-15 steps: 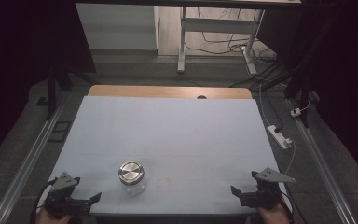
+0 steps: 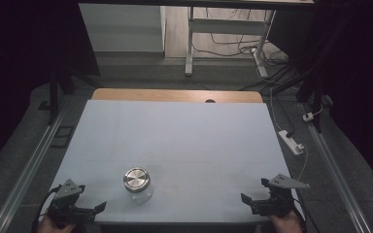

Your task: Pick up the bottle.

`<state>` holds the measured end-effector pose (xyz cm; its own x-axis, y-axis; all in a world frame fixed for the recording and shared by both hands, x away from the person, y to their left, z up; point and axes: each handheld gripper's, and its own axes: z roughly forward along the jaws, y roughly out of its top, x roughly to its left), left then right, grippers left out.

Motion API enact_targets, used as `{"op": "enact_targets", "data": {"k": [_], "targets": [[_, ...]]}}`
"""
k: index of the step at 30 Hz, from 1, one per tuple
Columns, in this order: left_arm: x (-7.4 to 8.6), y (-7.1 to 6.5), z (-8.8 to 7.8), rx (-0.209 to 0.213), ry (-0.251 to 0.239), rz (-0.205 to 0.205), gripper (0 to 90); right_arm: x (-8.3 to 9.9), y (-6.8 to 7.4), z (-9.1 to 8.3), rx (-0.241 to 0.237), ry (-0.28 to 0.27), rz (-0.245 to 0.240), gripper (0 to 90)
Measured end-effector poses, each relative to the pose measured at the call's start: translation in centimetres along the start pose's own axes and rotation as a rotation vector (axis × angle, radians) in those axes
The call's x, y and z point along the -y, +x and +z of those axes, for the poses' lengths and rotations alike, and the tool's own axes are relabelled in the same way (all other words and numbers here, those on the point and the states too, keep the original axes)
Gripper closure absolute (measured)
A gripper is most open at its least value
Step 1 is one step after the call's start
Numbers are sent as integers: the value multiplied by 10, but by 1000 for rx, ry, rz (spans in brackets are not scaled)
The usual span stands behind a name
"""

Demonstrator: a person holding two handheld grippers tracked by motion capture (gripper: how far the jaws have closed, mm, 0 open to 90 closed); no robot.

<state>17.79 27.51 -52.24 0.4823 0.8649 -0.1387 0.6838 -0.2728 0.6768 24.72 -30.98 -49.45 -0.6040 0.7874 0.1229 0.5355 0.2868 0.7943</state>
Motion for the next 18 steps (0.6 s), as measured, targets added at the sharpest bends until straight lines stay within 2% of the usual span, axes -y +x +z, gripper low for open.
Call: {"op": "enact_targets", "data": {"k": [5, 9, 18], "targets": [[0, -1, 1, 3, 11, 14, 0, 0, 0, 0, -9, 1, -4, 0], [-1, 0, 1, 0, 16, 2, 0, 0, 0, 1, -16, 9, -10, 0], [-2, 0, 1, 11, 20, 4, 0, 0, -1, 1, -26, 15, -7, 0]]}}
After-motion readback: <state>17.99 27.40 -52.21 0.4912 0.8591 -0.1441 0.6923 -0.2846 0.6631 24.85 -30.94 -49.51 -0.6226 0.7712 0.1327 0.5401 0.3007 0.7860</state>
